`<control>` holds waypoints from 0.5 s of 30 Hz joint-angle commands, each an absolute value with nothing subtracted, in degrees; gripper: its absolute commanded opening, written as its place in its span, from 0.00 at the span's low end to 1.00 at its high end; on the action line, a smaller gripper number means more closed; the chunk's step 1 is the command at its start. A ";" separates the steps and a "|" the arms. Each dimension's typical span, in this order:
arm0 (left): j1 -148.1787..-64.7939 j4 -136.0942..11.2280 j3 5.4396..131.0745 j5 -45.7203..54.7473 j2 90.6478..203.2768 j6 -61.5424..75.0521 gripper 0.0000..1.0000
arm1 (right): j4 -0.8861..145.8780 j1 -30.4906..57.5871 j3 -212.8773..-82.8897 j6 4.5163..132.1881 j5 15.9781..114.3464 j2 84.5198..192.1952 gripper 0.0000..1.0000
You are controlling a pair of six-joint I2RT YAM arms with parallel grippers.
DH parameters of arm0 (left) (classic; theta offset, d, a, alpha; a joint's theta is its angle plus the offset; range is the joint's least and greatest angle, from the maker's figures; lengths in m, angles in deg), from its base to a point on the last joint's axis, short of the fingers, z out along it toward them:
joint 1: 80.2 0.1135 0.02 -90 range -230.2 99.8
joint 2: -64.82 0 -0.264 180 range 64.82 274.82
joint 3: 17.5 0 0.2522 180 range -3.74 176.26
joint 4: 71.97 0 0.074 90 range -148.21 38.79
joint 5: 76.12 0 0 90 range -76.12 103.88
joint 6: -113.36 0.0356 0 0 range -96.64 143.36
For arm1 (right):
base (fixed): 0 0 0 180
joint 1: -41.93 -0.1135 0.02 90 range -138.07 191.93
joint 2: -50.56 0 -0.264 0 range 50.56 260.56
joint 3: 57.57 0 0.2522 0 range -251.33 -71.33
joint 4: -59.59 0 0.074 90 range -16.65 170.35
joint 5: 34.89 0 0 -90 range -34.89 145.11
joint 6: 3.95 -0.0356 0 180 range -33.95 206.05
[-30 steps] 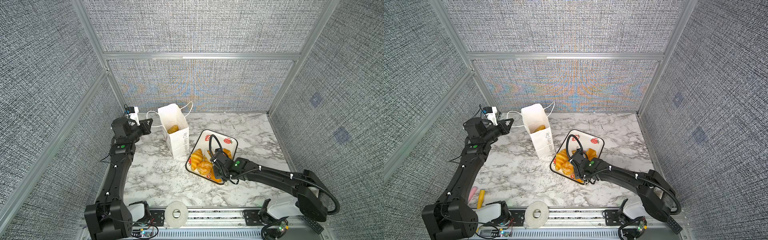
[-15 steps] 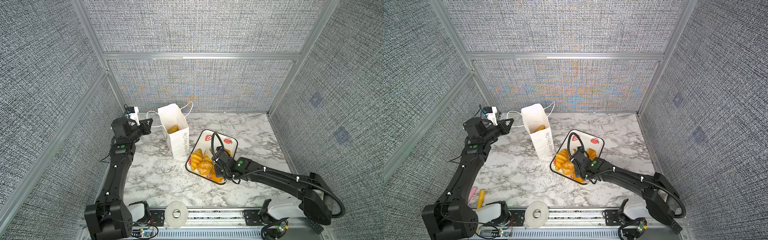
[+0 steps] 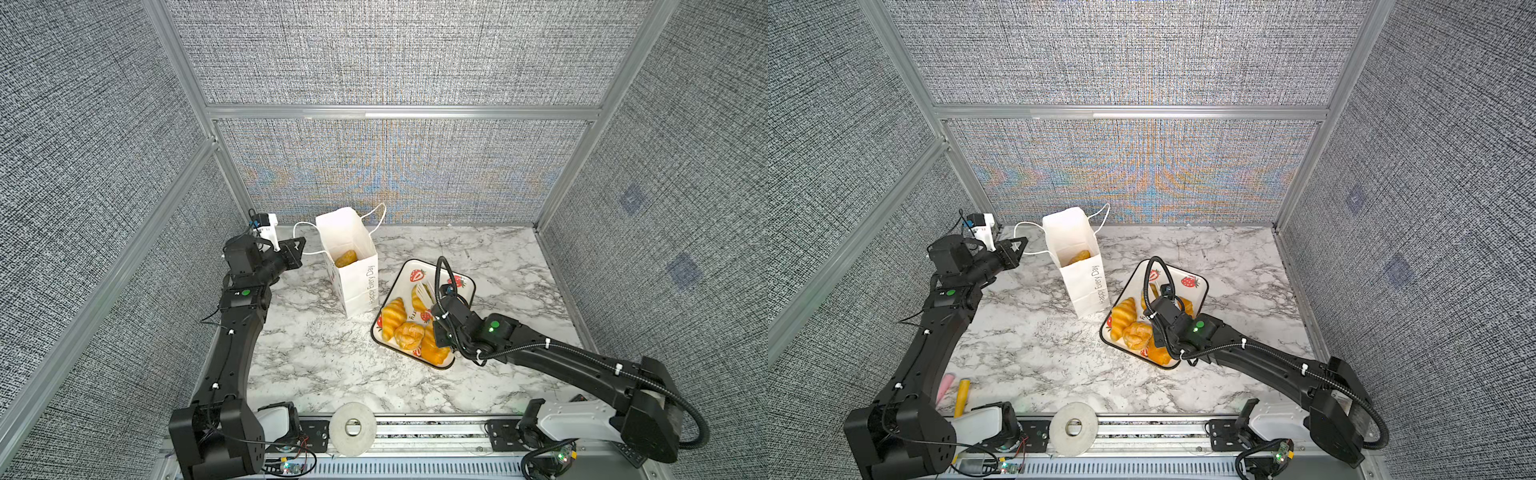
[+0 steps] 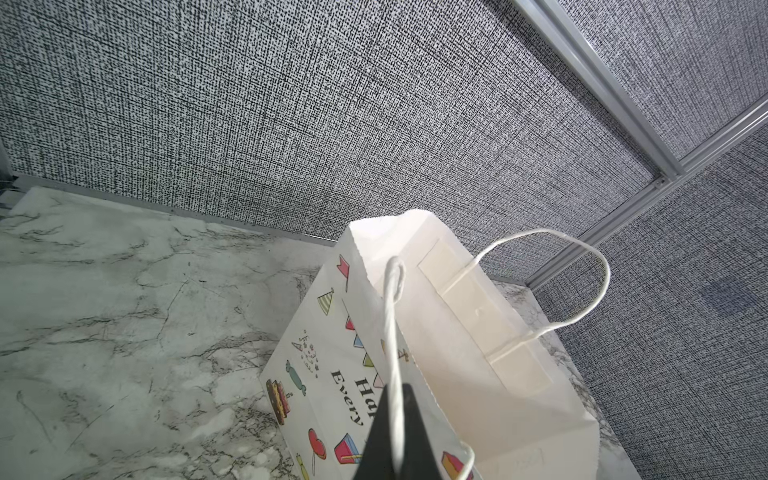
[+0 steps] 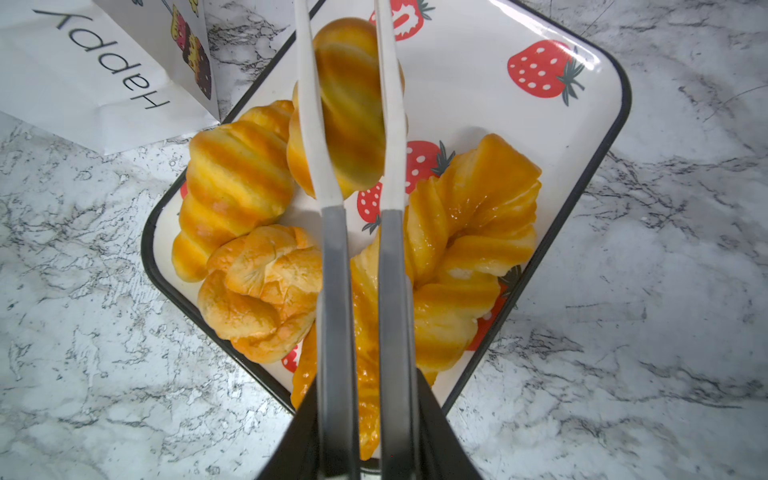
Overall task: Place the fake bread into the paper bag
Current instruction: 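Squeeze the tongs with the right gripper and lift the striped croissant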
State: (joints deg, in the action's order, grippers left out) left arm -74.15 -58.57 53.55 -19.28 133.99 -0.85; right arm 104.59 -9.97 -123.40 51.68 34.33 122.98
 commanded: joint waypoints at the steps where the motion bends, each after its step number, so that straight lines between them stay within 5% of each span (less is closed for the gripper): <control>1: -74.13 -59.69 53.47 -19.80 134.03 -0.54 0.00 | 101.12 -10.01 -123.89 52.73 32.21 121.66 0.28; 15: -74.18 -59.59 53.47 -19.69 134.08 -0.54 0.00 | 93.81 -10.00 -123.89 55.53 32.63 116.73 0.27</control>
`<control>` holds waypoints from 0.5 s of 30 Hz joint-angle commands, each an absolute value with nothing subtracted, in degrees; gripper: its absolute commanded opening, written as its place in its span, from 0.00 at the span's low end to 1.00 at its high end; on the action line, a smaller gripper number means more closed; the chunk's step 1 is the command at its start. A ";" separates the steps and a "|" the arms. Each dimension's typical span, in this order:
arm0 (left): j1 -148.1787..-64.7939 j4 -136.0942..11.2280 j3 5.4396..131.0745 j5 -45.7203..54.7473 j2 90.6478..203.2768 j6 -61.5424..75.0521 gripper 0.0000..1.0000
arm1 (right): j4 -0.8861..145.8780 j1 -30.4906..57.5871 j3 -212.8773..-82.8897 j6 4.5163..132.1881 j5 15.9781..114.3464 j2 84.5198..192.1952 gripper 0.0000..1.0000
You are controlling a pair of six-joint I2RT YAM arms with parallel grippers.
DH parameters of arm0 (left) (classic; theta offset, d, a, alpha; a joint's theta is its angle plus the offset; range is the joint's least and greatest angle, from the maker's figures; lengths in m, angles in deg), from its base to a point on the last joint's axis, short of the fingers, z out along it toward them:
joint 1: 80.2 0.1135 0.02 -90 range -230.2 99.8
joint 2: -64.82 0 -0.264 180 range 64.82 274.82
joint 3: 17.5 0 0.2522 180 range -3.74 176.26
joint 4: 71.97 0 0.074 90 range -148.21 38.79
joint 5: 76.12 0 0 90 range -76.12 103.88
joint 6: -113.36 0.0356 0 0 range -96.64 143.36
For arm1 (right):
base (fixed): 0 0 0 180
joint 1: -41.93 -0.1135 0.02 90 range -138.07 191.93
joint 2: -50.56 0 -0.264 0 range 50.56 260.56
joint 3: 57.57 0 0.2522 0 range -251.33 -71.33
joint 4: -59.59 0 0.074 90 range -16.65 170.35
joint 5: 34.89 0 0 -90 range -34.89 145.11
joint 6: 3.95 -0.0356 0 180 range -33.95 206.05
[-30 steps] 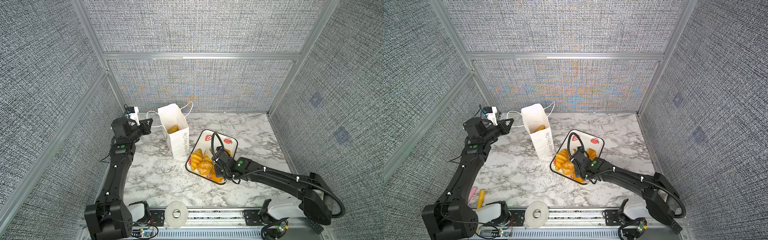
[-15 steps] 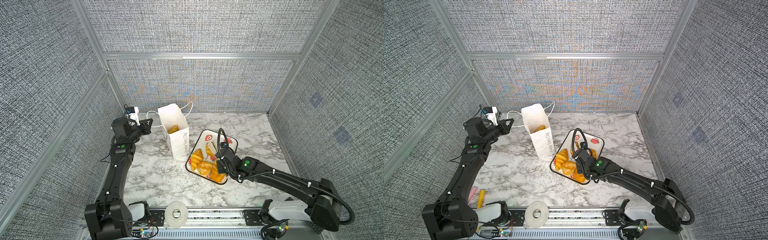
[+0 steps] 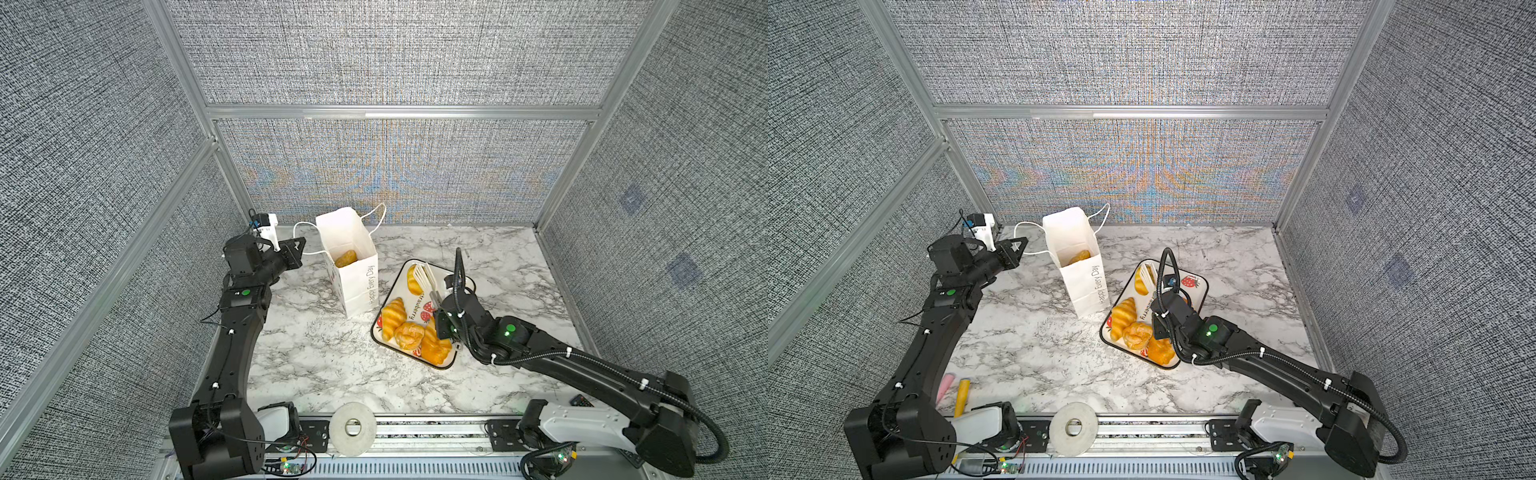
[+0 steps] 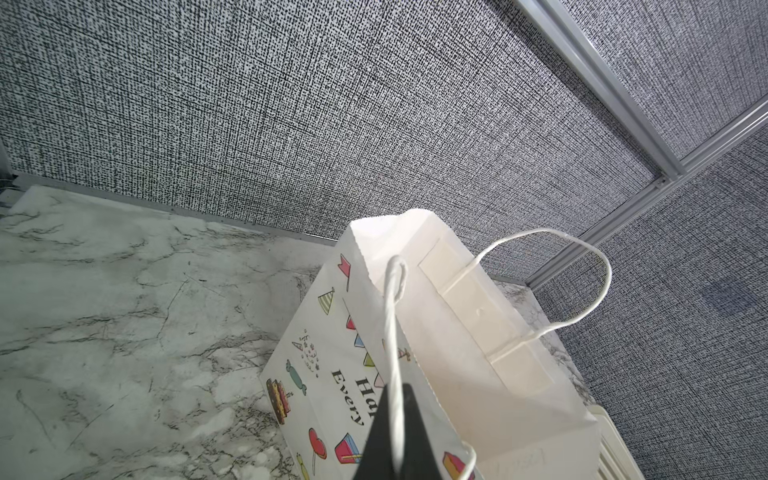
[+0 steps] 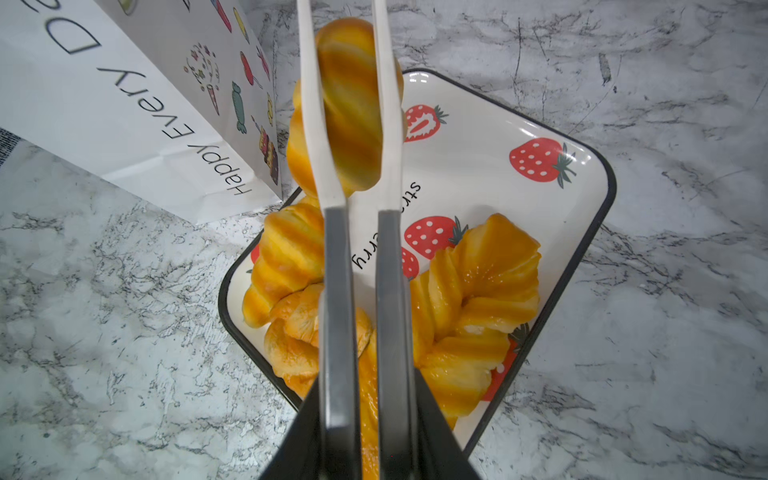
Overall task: Place the fake bread into the paper bag
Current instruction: 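Squeeze the tongs with the right gripper and lift the striped croissant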
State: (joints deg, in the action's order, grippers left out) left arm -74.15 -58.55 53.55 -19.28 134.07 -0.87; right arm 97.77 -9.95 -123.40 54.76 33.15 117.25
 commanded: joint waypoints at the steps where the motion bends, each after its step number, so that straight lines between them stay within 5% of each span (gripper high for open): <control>1: -74.18 -59.53 53.47 -19.71 134.07 -0.54 0.00 | 93.38 -10.01 -123.89 55.73 32.69 116.40 0.27; 15: -74.13 -59.46 53.47 -19.60 133.95 -0.50 0.00 | 85.35 -10.02 -129.24 57.90 34.54 118.21 0.27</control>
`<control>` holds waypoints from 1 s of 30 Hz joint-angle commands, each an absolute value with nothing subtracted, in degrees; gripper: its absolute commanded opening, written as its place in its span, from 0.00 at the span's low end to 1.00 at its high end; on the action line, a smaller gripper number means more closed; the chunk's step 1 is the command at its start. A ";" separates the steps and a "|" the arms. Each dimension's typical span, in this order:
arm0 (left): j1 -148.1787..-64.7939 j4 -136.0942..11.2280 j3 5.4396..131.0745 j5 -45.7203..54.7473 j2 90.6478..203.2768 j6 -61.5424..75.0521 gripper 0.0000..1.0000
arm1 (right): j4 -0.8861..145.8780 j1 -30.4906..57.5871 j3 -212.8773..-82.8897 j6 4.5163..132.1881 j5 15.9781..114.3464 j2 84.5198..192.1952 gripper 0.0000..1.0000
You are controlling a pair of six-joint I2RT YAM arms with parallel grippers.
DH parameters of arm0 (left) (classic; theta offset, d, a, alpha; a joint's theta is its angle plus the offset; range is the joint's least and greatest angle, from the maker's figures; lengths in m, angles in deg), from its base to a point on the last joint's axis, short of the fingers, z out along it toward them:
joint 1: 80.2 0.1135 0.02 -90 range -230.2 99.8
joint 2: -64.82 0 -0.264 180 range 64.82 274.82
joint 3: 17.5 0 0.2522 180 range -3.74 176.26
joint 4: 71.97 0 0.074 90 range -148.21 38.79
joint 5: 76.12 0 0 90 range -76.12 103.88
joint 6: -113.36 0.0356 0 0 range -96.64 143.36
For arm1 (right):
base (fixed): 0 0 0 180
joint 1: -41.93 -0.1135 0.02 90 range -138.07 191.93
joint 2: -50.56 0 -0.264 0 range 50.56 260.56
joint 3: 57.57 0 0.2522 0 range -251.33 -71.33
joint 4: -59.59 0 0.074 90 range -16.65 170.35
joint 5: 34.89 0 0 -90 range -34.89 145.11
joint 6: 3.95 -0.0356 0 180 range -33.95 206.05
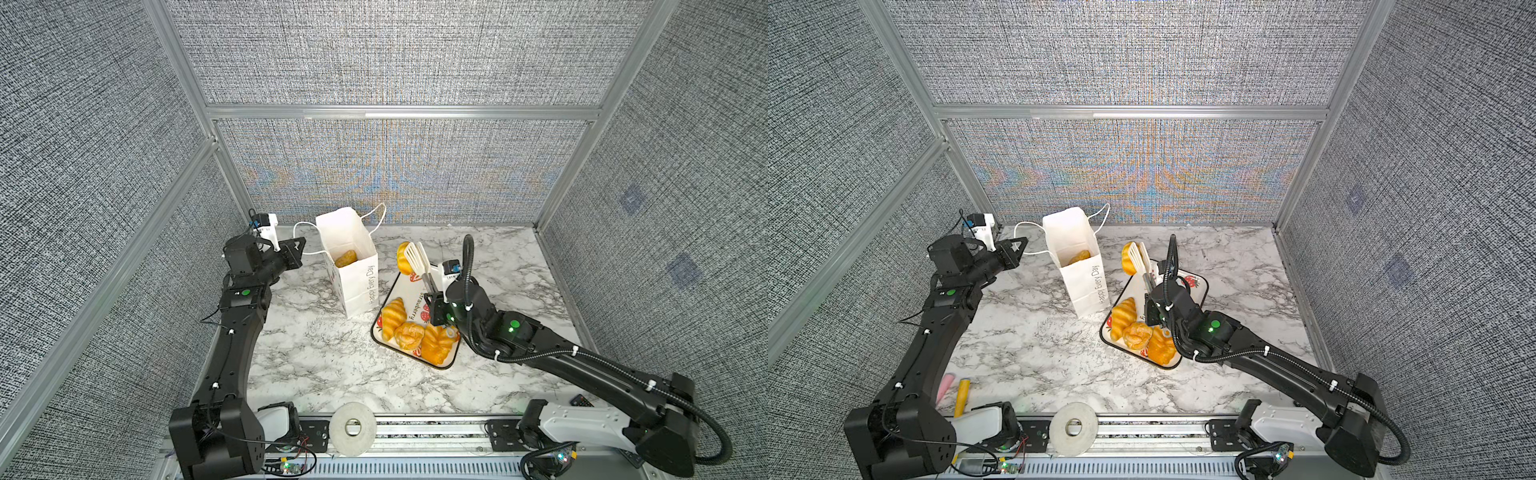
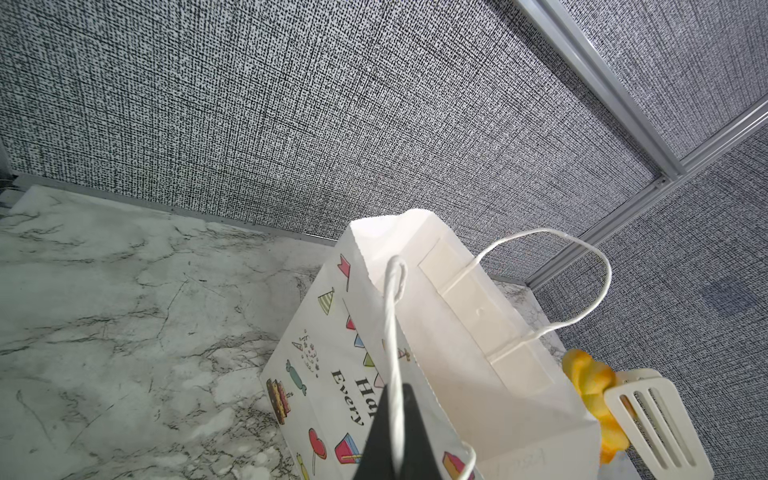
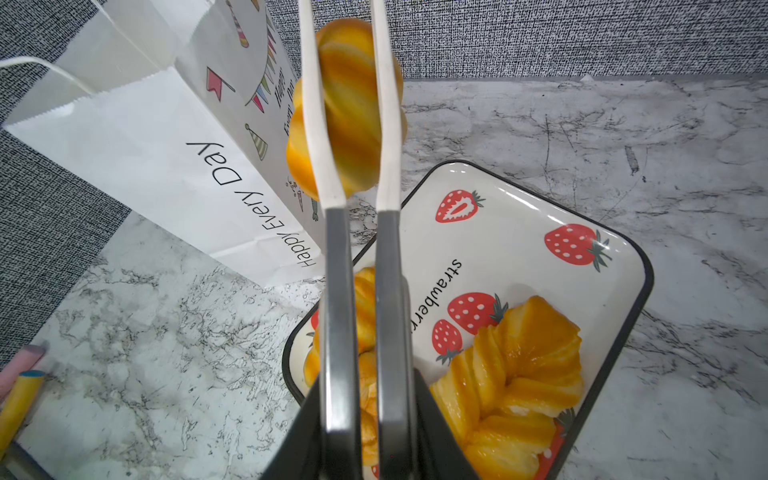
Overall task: Place the fake bread into the paper bag
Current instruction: 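Squeeze the tongs with the right gripper and lift the striped croissant, then carry the striped croissant in the tongs to the bag opening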
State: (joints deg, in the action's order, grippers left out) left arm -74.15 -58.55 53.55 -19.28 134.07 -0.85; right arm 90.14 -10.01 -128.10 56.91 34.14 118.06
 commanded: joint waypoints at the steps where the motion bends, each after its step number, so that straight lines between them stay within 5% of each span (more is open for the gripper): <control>1: -74.15 -59.42 53.47 -19.60 133.99 -0.51 0.00 | 84.96 -10.10 -129.71 58.13 34.77 118.31 0.27; 30: -74.18 -59.37 53.56 -19.43 133.69 -0.28 0.00 | 79.70 -13.33 -143.37 63.07 40.61 128.74 0.28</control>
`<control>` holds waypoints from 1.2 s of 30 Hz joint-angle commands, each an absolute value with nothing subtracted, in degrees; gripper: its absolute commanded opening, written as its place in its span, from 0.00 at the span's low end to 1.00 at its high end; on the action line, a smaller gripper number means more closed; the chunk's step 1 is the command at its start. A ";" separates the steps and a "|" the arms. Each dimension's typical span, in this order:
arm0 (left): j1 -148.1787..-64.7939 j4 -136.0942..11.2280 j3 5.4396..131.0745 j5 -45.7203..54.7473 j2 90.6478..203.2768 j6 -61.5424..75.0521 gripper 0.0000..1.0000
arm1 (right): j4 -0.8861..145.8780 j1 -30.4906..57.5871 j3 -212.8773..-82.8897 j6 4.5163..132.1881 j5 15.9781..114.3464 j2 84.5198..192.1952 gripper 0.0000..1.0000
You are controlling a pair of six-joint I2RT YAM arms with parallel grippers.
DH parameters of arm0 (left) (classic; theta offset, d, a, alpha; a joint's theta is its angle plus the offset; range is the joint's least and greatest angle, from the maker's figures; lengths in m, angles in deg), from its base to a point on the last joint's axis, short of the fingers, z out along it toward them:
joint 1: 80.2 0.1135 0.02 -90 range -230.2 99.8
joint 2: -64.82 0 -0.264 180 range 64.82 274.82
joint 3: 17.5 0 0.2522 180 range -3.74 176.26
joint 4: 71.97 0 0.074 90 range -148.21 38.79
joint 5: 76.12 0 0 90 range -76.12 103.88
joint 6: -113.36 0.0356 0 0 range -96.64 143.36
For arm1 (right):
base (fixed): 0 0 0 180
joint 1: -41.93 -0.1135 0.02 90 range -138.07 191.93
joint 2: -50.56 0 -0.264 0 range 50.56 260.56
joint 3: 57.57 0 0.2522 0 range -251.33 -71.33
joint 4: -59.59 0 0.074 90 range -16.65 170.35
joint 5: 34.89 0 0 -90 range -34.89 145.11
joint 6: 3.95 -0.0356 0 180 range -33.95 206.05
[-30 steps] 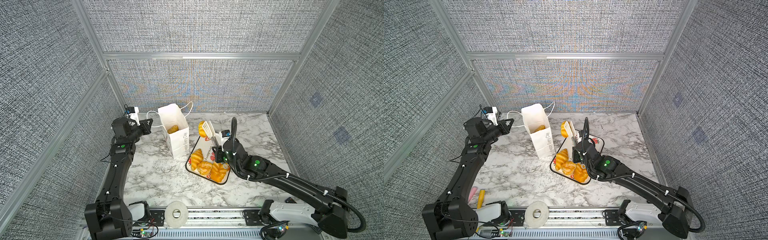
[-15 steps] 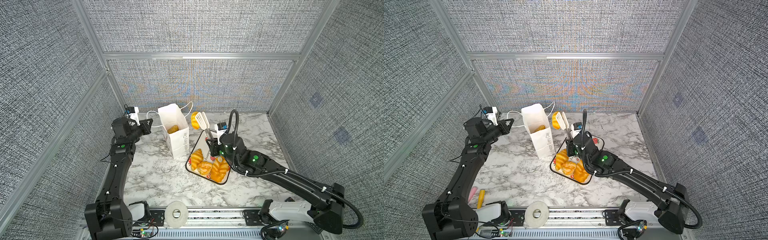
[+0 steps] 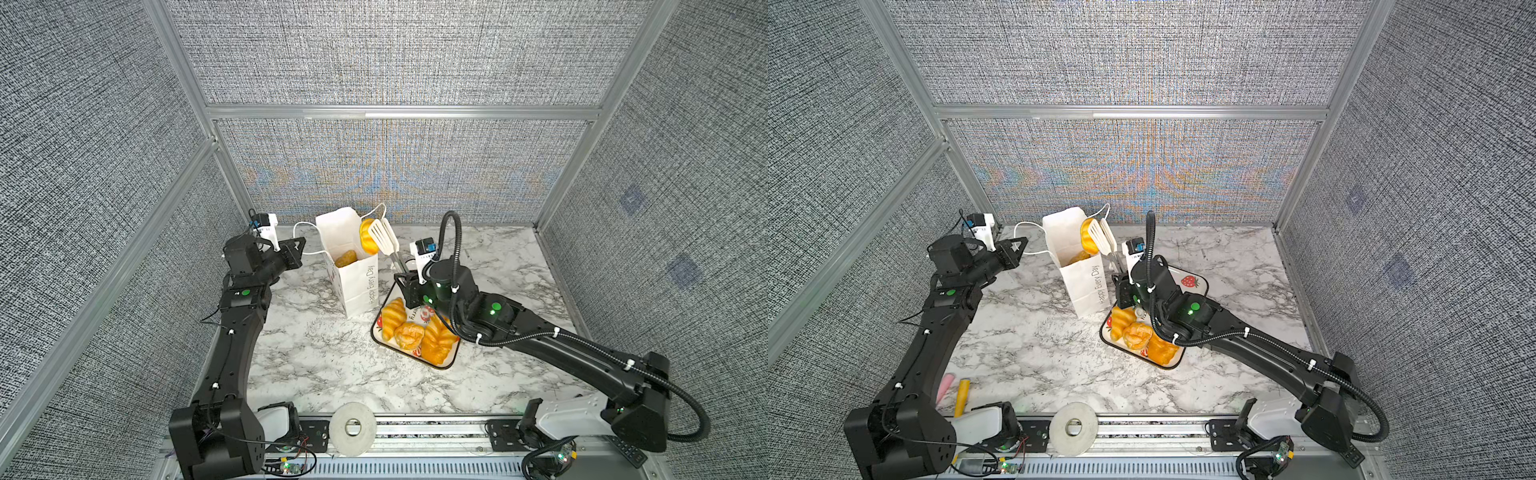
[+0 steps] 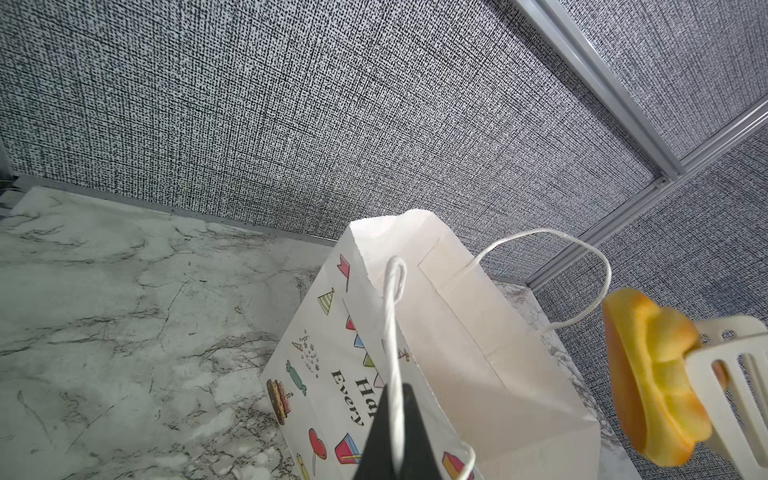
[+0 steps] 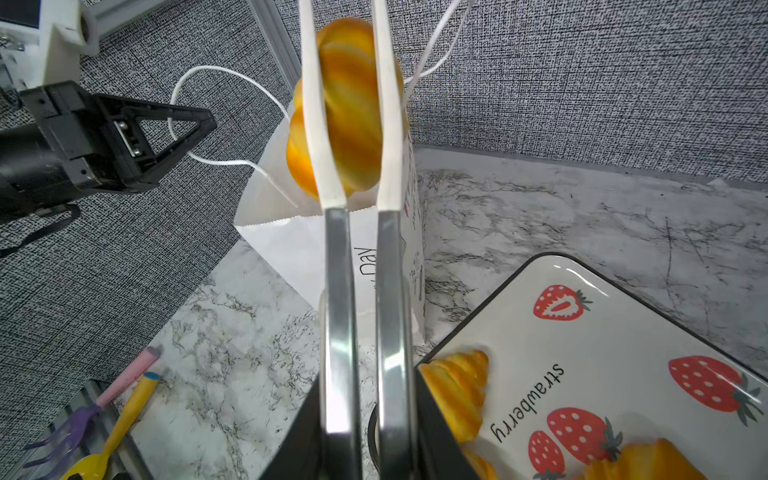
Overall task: Place the fake bread into the paper bag
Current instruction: 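Carry the striped croissant in the tongs to the bag opening, then lower the croissant into the bag and open the tongs with the right gripper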
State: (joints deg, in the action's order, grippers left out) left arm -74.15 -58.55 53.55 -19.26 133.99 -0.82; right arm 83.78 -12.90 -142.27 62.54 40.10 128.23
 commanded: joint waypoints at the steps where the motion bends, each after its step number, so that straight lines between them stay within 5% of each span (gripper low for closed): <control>1: -74.13 -59.41 53.56 -19.45 133.76 -0.28 0.00 | 79.63 -13.43 -143.78 63.08 40.71 129.15 0.28; 36: -74.13 -59.46 53.56 -19.60 133.67 -0.45 0.00 | 84.30 -14.19 -149.25 61.88 42.37 137.22 0.29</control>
